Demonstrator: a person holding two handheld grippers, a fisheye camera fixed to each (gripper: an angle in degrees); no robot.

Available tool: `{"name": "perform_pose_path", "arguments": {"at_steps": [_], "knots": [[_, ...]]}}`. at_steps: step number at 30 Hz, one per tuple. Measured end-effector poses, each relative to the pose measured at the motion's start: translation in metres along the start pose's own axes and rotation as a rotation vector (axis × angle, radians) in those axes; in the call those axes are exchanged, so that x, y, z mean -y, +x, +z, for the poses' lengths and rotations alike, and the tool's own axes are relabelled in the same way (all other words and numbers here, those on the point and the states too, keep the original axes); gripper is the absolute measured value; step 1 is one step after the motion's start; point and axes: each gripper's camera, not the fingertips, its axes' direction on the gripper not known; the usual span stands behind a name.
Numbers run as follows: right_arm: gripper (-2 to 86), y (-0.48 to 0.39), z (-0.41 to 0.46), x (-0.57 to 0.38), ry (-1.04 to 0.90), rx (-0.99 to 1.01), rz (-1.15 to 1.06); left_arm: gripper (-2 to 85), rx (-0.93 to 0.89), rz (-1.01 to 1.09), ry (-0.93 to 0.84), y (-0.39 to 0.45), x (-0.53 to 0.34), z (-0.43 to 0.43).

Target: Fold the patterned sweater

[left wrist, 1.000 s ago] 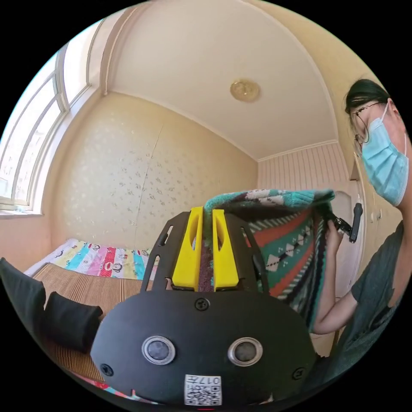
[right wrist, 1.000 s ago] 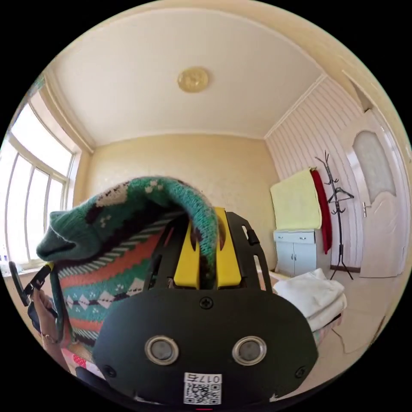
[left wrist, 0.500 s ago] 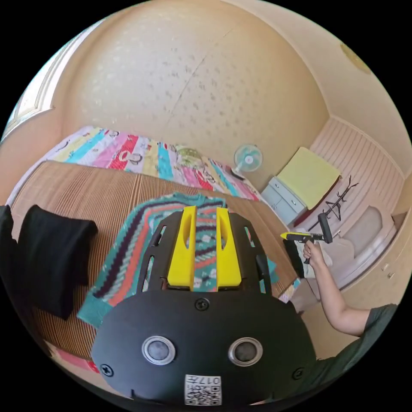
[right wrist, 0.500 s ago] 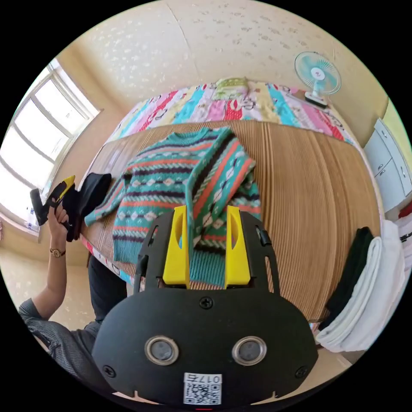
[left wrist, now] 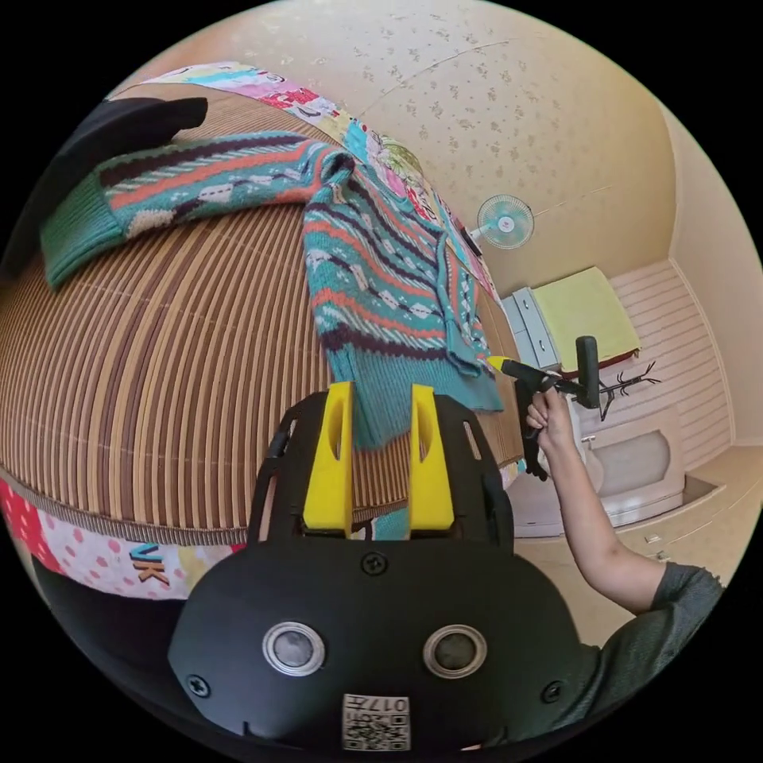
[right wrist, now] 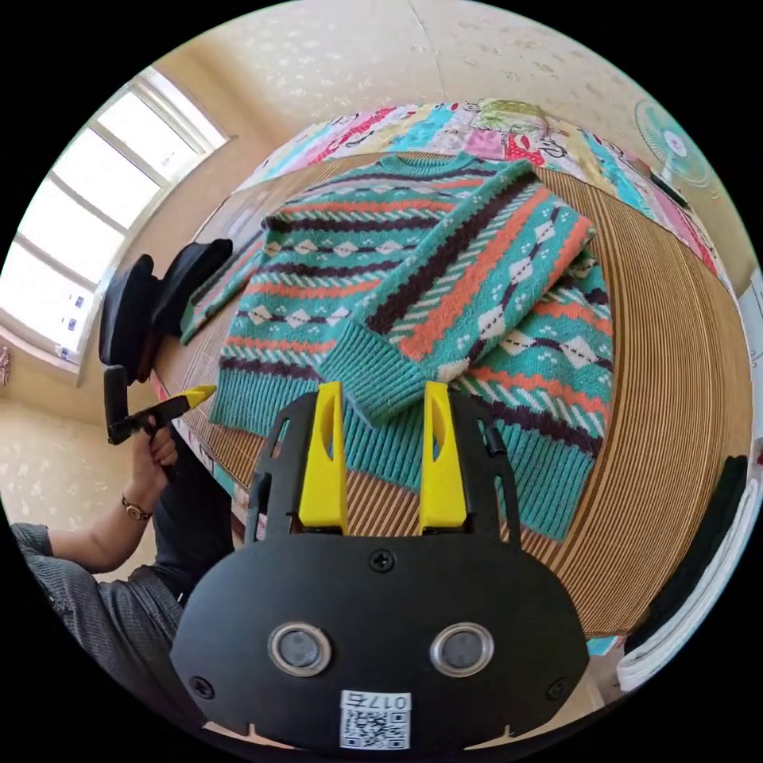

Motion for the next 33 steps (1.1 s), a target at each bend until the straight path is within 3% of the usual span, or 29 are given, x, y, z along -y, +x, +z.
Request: {"name": "perform_pose_path", "arguments": {"at_steps": [4,6,7,9,11,12,13,14,15,16,19,23,28,31,33], "knots": [[11.4,0.065,0.025,0.027,-0.191,0.095,0.263,12.5,0.098,0.027,-0.077,0.015,0.003,0.021],[6.6,0.088,0.001,0.035,-0.137,0.169,0.248,9.6,0.186,0.05,-0.083,0.021,0.005,0.02],[5.0,0.106,-0.025,0.042,-0.096,0.305,0.227,7.3,0.193,0.062,-0.121,0.021,0.008,0.018],[3.8,0.154,-0.104,0.042,0.181,0.569,0.216,6.1,0.138,0.062,-0.166,0.013,0.01,0.011],[2.5,0.27,-0.232,-0.033,0.838,0.837,0.483,5.2,0.073,0.038,-0.158,0.0,0.008,-0.002],[2.2,0.293,-0.252,-0.066,1.04,0.901,0.54,5.2,0.029,0.01,-0.151,-0.009,0.005,-0.011],[1.8,0.324,-0.278,-0.124,1.36,0.946,0.632,5.5,-0.006,-0.009,-0.139,-0.015,0.003,-0.019],[1.7,0.345,-0.3,-0.162,1.439,0.852,0.753,5.7,-0.017,-0.013,-0.128,-0.017,0.002,-0.023],[1.8,0.352,-0.311,-0.17,1.391,0.763,0.814,6.6,-0.037,-0.015,-0.101,-0.019,-0.001,-0.031],[2.1,0.361,-0.33,-0.17,1.208,0.565,0.869,7.9,-0.048,-0.014,-0.077,-0.018,-0.002,-0.037],[5.1,0.347,-0.326,-0.132,0.789,0.202,0.671,12.5,-0.05,-0.014,-0.031,-0.015,0.002,-0.048],[11.3,0.321,-0.222,-0.088,0.329,0.02,0.542,14.1,0.013,-0.02,-0.07,-0.01,0.021,-0.041],[7.1,0.308,-0.124,-0.064,0.031,-0.016,0.51,4.9,0.094,0.011,-0.204,-0.009,0.042,-0.038],[4.1,0.286,-0.133,-0.09,0.114,0.134,0.45,4.3,-0.031,0.09,-0.19,-0.008,0.031,-0.078],[3.6,0.264,-0.152,-0.126,0.19,0.109,0.43,4.2,-0.016,0.12,-0.195,-0.01,0.015,-0.103]]}}
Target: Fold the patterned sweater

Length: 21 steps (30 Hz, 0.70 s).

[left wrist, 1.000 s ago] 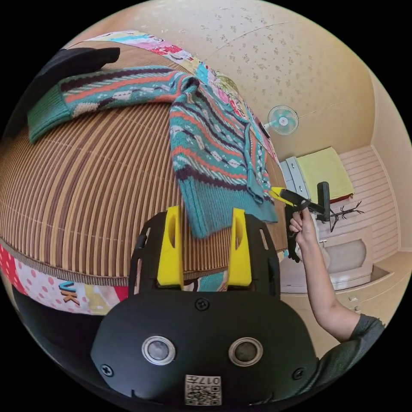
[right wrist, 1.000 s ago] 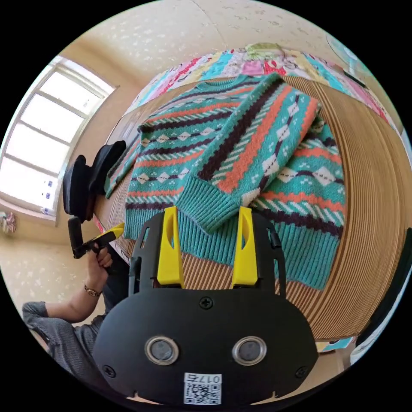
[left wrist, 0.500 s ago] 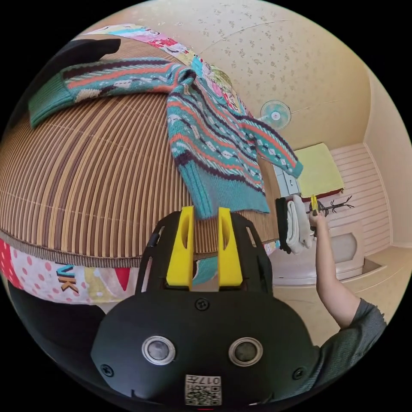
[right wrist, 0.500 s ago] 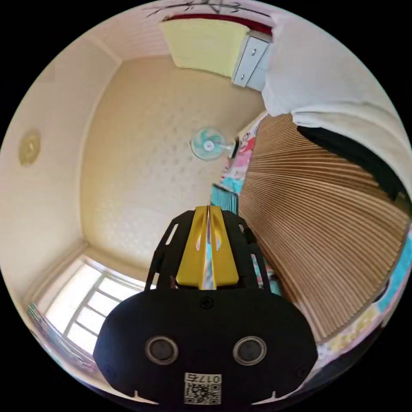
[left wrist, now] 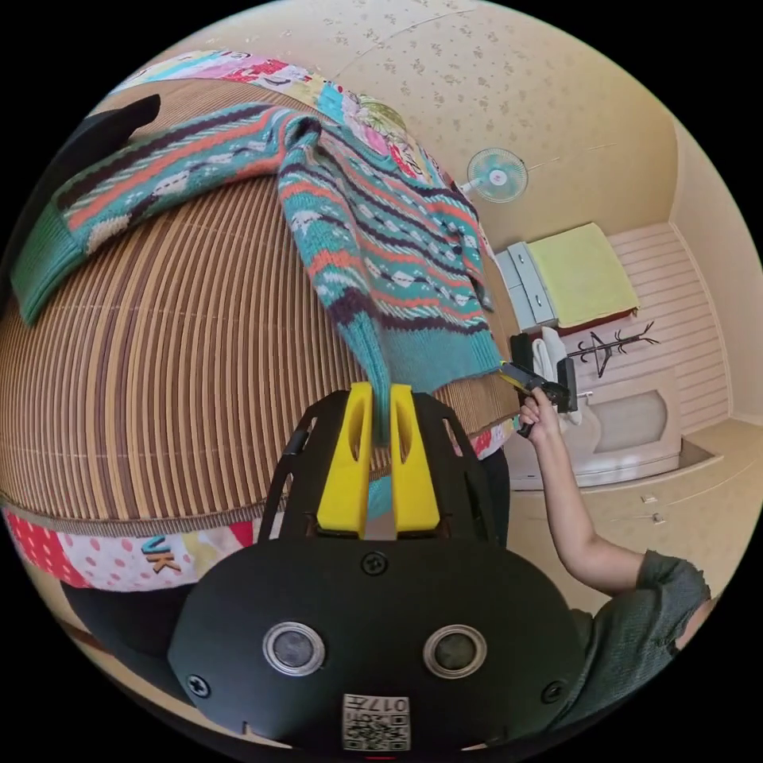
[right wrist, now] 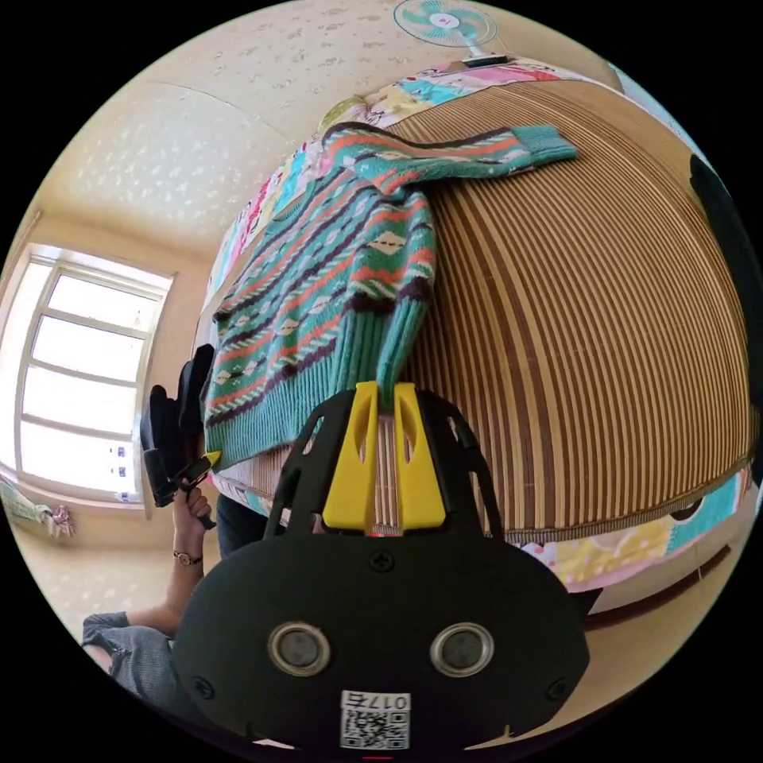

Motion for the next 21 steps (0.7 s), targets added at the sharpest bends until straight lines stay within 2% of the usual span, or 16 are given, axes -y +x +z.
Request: {"name": "perform_pose_path", "arguments": {"at_steps": [2,4,7,9,11,13,16,21], "knots": [[3.2,0.002,-0.023,-0.063,0.033,-0.056,-0.003,4.2,0.016,0.012,-0.016,-0.002,-0.026,-0.021],[2.9,0.016,-0.036,-0.112,0.037,-0.119,0.023,4.2,-0.052,-0.013,-0.064,-0.012,-0.065,-0.044],[2.5,0.056,-0.07,-0.177,0.04,-0.073,0.056,4.6,-0.237,-0.06,-0.163,-0.026,-0.114,-0.059],[2.3,0.073,-0.087,-0.2,0.009,0.005,0.018,6.0,-0.251,-0.083,-0.14,-0.032,-0.139,-0.075],[2.1,0.087,-0.108,-0.221,0.037,0.051,0.006,8.6,-0.147,-0.144,-0.039,-0.043,-0.158,-0.104],[2.0,0.089,-0.119,-0.229,0.11,-0.005,0.013,12.5,-0.001,-0.297,0.203,-0.071,-0.182,-0.157],[1.8,0.077,-0.107,-0.218,0.108,-0.087,-0.017,17.8,0.004,-0.488,0.483,-0.116,-0.204,-0.204],[1.7,0.009,-0.033,-0.187,-0.012,-0.069,-0.228,17.9,-0.049,-0.734,0.694,-0.171,-0.219,-0.215]]}}
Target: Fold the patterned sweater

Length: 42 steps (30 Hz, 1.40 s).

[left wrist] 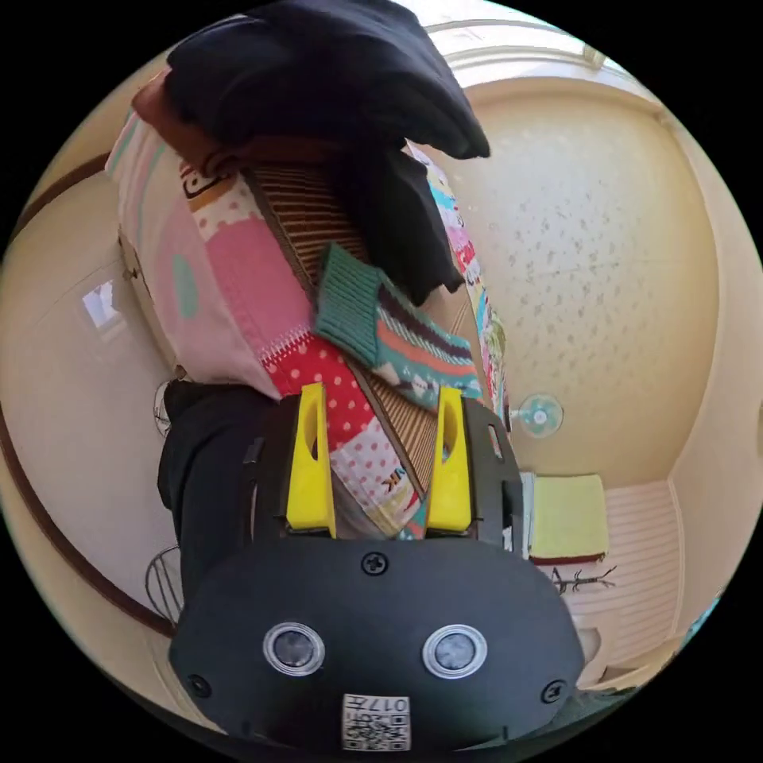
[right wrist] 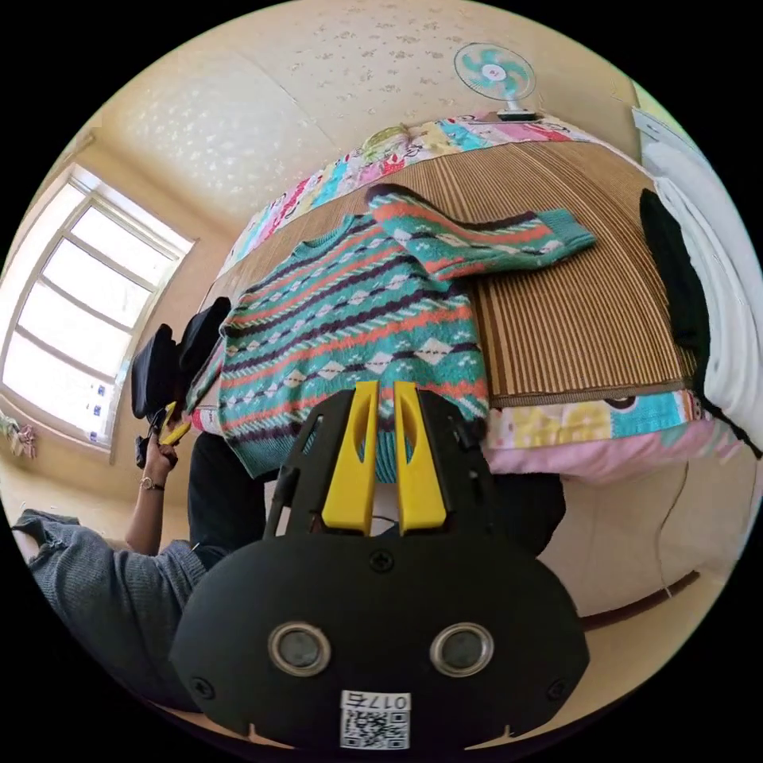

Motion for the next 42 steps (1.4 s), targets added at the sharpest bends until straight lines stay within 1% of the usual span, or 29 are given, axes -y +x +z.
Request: {"name": "perform_pose_path", "arguments": {"at_steps": [2,4,5,7,8,9,11,12,13,14,17,19,21,22,23,25,26,27,28,29,31,32,34,36,37,38,39,40,42], "knots": [[1.5,-0.054,0.042,0.018,-0.068,0.004,-0.152,15.8,-0.001,-0.052,0.022,-0.011,0.005,0.004],[1.2,-0.102,0.074,0.024,-0.102,-0.019,-0.271,9.8,0.069,-0.053,0.033,-0.017,0.004,0.007],[1.0,-0.134,0.096,0.026,-0.127,-0.041,-0.326,8.1,0.079,-0.018,0.029,-0.015,0.003,0.008],[0.7,-0.188,0.126,0.024,-0.151,-0.017,-0.421,4.9,0.159,0.149,0.005,0.003,-0.007,0.002],[0.6,-0.228,0.145,0.017,-0.155,0.014,-0.522,4.4,0.161,0.2,-0.007,0.008,-0.011,-0.001],[0.5,-0.247,0.157,0.013,-0.159,0.005,-0.569,3.4,0.136,0.282,-0.011,0.018,-0.021,-0.011],[0.4,-0.309,0.222,-0.007,-0.215,-0.19,-0.69,2.8,0.092,0.373,0.003,0.033,-0.038,-0.031],[0.3,-0.319,0.243,-0.013,-0.244,-0.246,-0.71,2.4,0.067,0.435,0.014,0.045,-0.047,-0.046],[0.3,-0.335,0.288,-0.026,-0.341,-0.316,-0.755,2.0,0.047,0.494,0.028,0.059,-0.054,-0.061],[0.2,-0.35,0.312,-0.041,-0.322,-0.417,-0.775,1.8,0.038,0.522,0.038,0.066,-0.056,-0.069],[0.1,-0.392,0.333,-0.073,-0.265,-0.594,-0.848,0.4,0.005,0.655,0.118,0.105,-0.059,-0.111],[0.1,-0.408,0.342,-0.084,-0.247,-0.623,-0.866,-0.5,-0.037,0.751,0.207,0.137,-0.051,-0.142],[0.1,-0.419,0.342,-0.084,-0.232,-0.569,-0.828,-0.8,-0.138,0.813,0.309,0.161,-0.043,-0.165],[0.1,-0.425,0.338,-0.078,-0.229,-0.491,-0.781,-0.9,-0.184,0.849,0.324,0.18,-0.033,-0.169],[0.1,-0.427,0.336,-0.072,-0.228,-0.408,-0.736,-0.9,-0.184,0.863,0.319,0.19,-0.027,-0.167],[0.2,-0.423,0.334,-0.061,-0.237,-0.283,-0.663,-0.9,-0.112,0.917,0.257,0.229,-0.01,-0.142],[0.2,-0.418,0.331,-0.054,-0.258,-0.225,-0.634,-0.8,-0.121,0.915,0.225,0.234,-0.006,-0.134],[0.3,-0.414,0.327,-0.051,-0.273,-0.204,-0.626,-0.8,-0.173,0.892,0.16,0.236,-0.001,-0.12],[0.3,-0.406,0.318,-0.049,-0.297,-0.165,-0.623,-0.5,-0.218,0.858,0.106,0.231,-0.001,-0.107],[0.3,-0.393,0.304,-0.05,-0.299,-0.121,-0.632,-0.4,-0.218,0.84,0.091,0.225,-0.002,-0.101],[0.3,-0.364,0.282,-0.054,-0.271,-0.088,-0.633,1.6,-0.105,0.758,0.083,0.187,-0.011,-0.084],[0.3,-0.338,0.268,-0.056,-0.236,-0.119,-0.607,2.9,-0.071,0.722,0.084,0.174,-0.012,-0.081],[0.3,-0.293,0.248,-0.055,-0.178,-0.208,-0.56,9.3,0.04,0.563,0.124,0.113,-0.013,-0.078],[0.2,-0.248,0.229,-0.05,-0.131,-0.286,-0.529,13.1,0.136,0.465,0.146,0.07,-0.01,-0.079],[0.2,-0.22,0.216,-0.044,-0.114,-0.313,-0.525,14.4,0.161,0.393,0.113,0.043,-0.006,-0.074],[0.2,-0.197,0.2,-0.038,-0.101,-0.299,-0.53,15.0,0.154,0.35,0.09,0.03,-0.004,-0.071],[0.2,-0.185,0.191,-0.035,-0.088,-0.286,-0.521,16.2,0.104,0.276,0.053,0.007,-0.002,-0.063],[0.2,-0.162,0.171,-0.029,-0.035,-0.305,-0.454,16.6,0.057,0.239,0.044,-0.008,-0.004,-0.055],[0.2,-0.128,0.138,-0.025,0.087,-0.37,-0.332,16.1,0.07,0.245,0.061,-0.013,-0.005,-0.044]]}}
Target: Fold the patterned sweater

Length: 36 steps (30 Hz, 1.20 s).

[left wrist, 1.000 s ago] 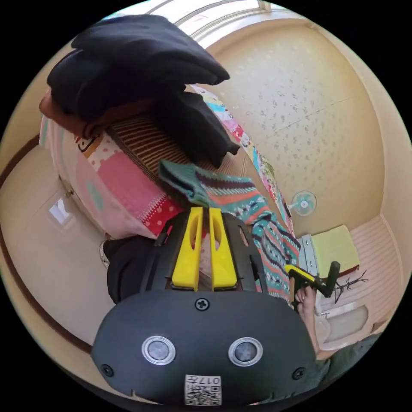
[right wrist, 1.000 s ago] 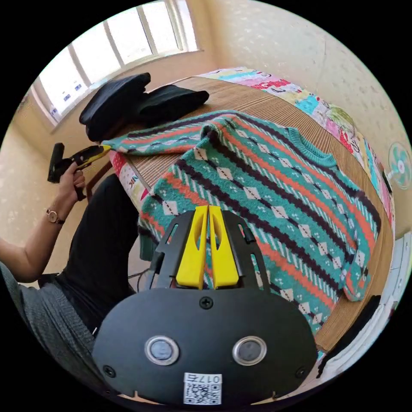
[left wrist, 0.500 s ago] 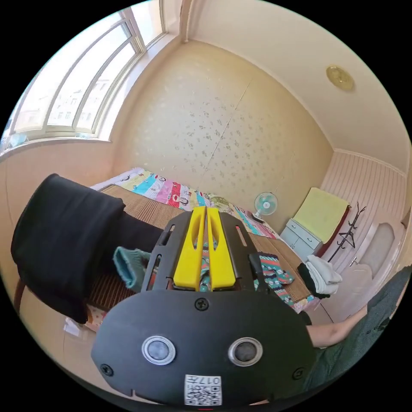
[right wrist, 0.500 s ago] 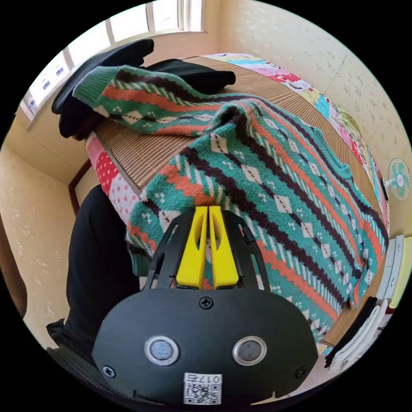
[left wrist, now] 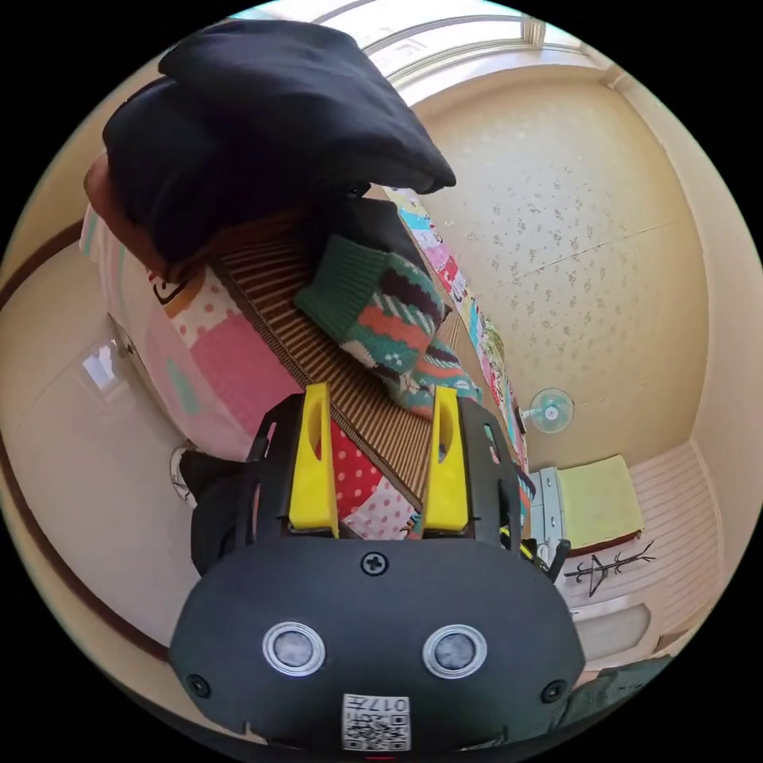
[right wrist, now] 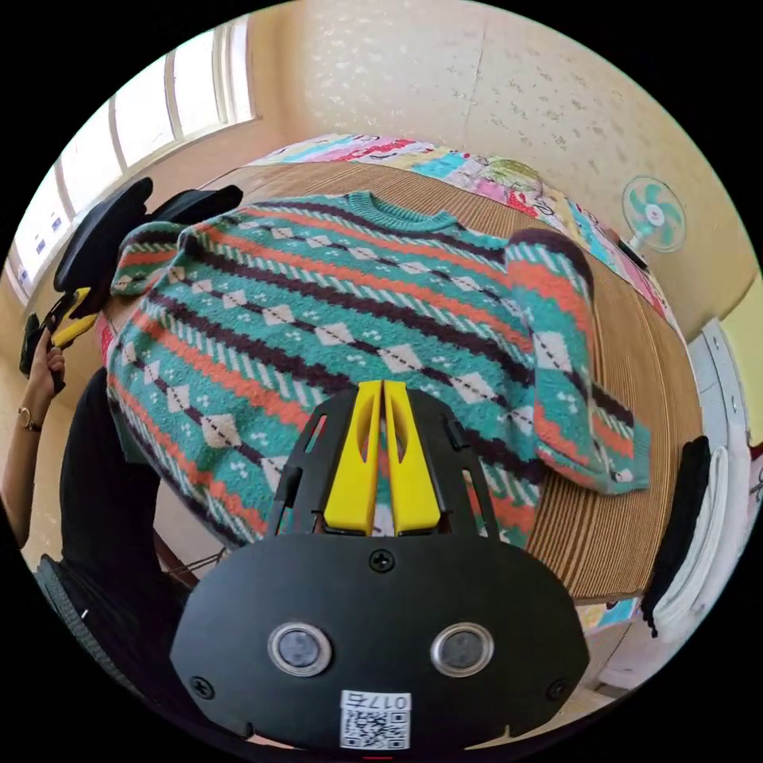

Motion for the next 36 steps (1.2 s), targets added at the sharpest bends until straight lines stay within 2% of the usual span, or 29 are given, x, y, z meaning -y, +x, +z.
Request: {"name": "perform_pose_path", "arguments": {"at_steps": [2,5,9,11,14,16,20,22,23,25,26,28,30,31,33,36], "knots": [[0.2,0.048,-0.018,-0.016,0.1,-0.011,0.142,15.5,-0.002,-0.012,-0.015,-0.003,0.003,0.017],[0.4,0.086,0.002,-0.028,0.024,0.133,0.204,15.9,-0.151,-0.109,-0.042,-0.018,0.01,0.051],[0.4,0.106,-0.013,-0.027,0.057,0.222,0.239,7.9,-0.245,-0.231,0.113,-0.021,0.006,0.052],[0.4,0.113,-0.023,-0.024,0.072,0.239,0.253,4.5,-0.239,-0.172,0.194,0.007,0.006,0.037],[0.3,0.126,-0.035,-0.022,0.098,0.284,0.281,3.8,-0.172,0.06,0.249,0.1,0.012,0.025],[0.3,0.135,-0.042,-0.02,0.116,0.322,0.294,3.7,-0.128,0.336,0.241,0.203,0.012,0.03],[0.2,0.153,-0.057,-0.012,0.131,0.394,0.322,3.7,-0.177,0.648,0.276,0.345,-0.02,0.056],[0.2,0.154,-0.066,-0.006,0.13,0.385,0.318,3.9,-0.215,0.865,0.17,0.426,-0.058,0.117],[0.2,0.155,-0.072,-0.002,0.13,0.378,0.315,4.0,-0.217,0.906,0.109,0.442,-0.069,0.14],[0.2,0.158,-0.08,0.004,0.131,0.383,0.314,6.6,-0.22,1.015,-0.205,0.482,-0.121,0.245],[0.2,0.161,-0.086,0.007,0.134,0.394,0.316,7.9,-0.228,1.032,-0.286,0.485,-0.137,0.272],[0.2,0.165,-0.093,0.011,0.138,0.404,0.316,12.7,-0.372,1.035,-0.53,0.47,-0.199,0.347],[0.2,0.169,-0.101,0.016,0.145,0.409,0.314,13.3,-0.509,0.979,-0.624,0.446,-0.234,0.369],[0.2,0.172,-0.105,0.018,0.152,0.419,0.313,12.4,-0.496,0.937,-0.651,0.429,-0.252,0.378],[0.2,0.177,-0.112,0.022,0.162,0.436,0.316,12.1,-0.412,0.909,-0.659,0.408,-0.27,0.383],[0.3,0.185,-0.122,0.031,0.166,0.45,0.319,12.2,-0.251,0.896,-0.574,0.379,-0.268,0.371]]}}
